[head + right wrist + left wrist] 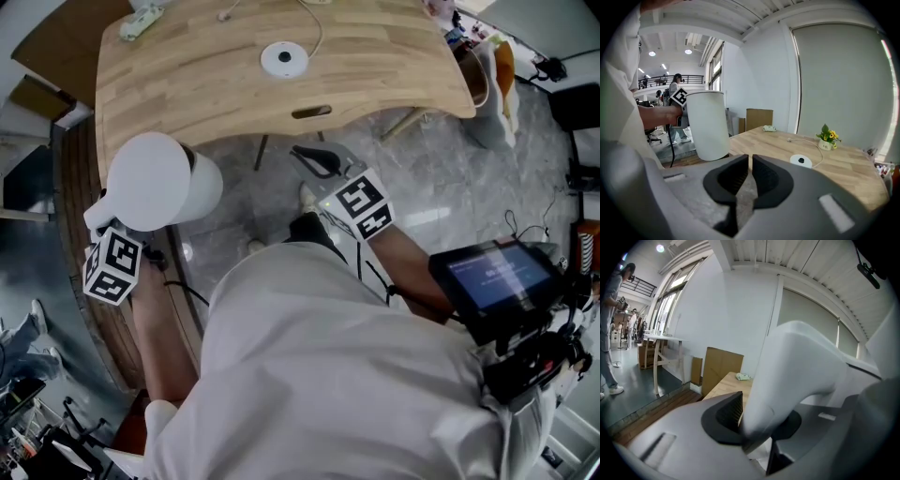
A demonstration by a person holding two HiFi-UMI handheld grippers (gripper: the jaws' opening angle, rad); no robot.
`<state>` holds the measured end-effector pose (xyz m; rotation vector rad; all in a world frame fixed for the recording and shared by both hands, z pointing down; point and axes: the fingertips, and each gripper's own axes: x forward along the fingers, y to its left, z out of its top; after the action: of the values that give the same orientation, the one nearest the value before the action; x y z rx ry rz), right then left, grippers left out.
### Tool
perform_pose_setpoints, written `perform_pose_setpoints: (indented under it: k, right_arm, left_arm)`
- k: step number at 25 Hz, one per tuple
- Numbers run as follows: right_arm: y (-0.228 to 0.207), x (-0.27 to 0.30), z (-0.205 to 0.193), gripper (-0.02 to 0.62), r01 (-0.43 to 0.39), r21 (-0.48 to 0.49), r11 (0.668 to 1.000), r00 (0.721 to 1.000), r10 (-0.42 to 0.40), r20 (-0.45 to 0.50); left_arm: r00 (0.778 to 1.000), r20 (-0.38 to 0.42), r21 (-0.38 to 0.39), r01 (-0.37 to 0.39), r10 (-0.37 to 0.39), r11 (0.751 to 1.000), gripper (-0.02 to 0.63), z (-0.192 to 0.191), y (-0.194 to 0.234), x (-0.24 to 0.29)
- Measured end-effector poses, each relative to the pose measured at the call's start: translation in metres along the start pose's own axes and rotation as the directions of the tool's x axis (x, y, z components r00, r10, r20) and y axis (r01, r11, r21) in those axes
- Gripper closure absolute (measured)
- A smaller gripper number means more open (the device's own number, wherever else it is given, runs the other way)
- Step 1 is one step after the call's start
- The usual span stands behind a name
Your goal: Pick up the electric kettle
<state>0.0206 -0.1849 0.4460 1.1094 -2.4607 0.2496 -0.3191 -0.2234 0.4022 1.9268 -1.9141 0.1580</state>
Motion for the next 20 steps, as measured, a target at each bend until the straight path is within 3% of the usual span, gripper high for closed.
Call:
perform_pose_setpoints:
  k: [20]
  right_arm:
    - [0.0041,0.0017,-0.0008,0.569,-0.008,-0.002,1.0,1.0,0.008,-0.005]
  left_arm:
    - [1.0,-0.002,0.025,0.017,-0.017,1.0,0.505,-0.0005,-0.008,0.0016]
